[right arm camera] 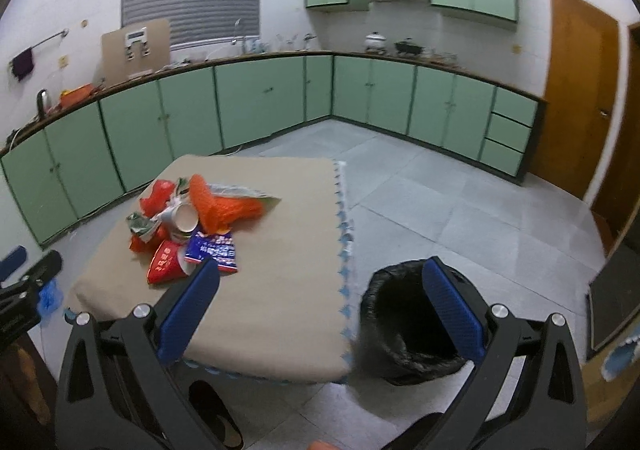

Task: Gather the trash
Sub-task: 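Grasp the red paper cup with the left gripper while the right gripper grasps the blue snack bag, then carry the red cup and blue bag to the bin and release both, then bring both tools back over the table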

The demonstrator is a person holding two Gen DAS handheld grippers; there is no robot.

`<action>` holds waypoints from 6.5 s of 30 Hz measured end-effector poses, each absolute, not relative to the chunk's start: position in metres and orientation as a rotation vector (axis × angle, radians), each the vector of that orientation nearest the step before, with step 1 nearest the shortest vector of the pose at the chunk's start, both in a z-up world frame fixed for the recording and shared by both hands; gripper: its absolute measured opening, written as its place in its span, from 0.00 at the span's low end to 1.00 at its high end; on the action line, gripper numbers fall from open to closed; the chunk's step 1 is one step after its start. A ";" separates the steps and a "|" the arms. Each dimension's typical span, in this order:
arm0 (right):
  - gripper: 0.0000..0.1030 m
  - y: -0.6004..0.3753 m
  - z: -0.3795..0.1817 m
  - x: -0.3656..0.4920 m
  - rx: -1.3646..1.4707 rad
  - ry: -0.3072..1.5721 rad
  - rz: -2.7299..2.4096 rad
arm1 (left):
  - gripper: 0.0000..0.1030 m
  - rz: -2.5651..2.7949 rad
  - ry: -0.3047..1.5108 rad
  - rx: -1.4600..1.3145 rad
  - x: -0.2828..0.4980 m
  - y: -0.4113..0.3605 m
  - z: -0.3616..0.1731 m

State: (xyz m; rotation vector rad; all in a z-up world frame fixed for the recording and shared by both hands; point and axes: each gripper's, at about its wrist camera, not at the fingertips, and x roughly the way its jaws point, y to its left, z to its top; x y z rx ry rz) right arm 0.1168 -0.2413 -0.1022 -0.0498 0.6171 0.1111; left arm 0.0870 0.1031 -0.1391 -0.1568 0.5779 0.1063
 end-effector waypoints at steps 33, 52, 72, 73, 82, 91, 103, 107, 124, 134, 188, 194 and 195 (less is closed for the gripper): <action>0.95 -0.187 -0.206 0.236 -0.124 0.758 0.217 | 0.77 0.068 0.786 -0.180 0.242 0.110 -0.303; 0.76 -0.069 -0.269 0.243 -0.358 0.742 0.381 | 0.77 0.103 0.660 -0.128 0.170 0.135 -0.236; 0.05 -0.070 -0.275 0.270 -0.332 0.761 0.377 | 0.78 0.134 0.668 -0.130 0.178 0.153 -0.240; 0.05 -0.073 -0.272 0.267 -0.325 0.760 0.376 | 0.78 0.133 0.668 -0.128 0.178 0.153 -0.241; 0.02 -0.096 -0.249 0.245 -0.278 0.760 0.384 | 0.78 0.114 0.676 -0.116 0.176 0.141 -0.244; 0.02 -0.130 -0.212 0.215 -0.203 0.730 0.370 | 0.78 0.082 0.673 -0.088 0.171 0.118 -0.241; 0.02 -0.233 -0.175 0.191 -0.113 0.676 0.213 | 0.78 -0.114 0.650 -0.011 0.189 0.022 -0.223; 0.02 -0.276 -0.176 0.188 -0.077 0.675 0.133 | 0.78 -0.183 0.643 0.015 0.200 -0.017 -0.218; 0.02 -0.452 -0.253 0.219 0.072 0.804 -0.138 | 0.78 -0.481 0.781 0.143 0.284 -0.210 -0.253; 0.06 -0.542 -0.376 0.297 0.286 1.116 -0.155 | 0.78 -0.584 1.077 0.266 0.364 -0.344 -0.340; 0.74 -0.161 -0.190 0.218 -0.072 0.673 0.252 | 0.94 0.098 0.614 -0.062 0.176 0.130 -0.195; 0.74 -0.123 -0.207 0.243 -0.071 0.733 0.281 | 0.93 0.092 0.636 -0.054 0.208 0.137 -0.229; 0.74 -0.119 -0.210 0.244 -0.074 0.733 0.278 | 0.93 0.096 0.638 -0.026 0.215 0.135 -0.234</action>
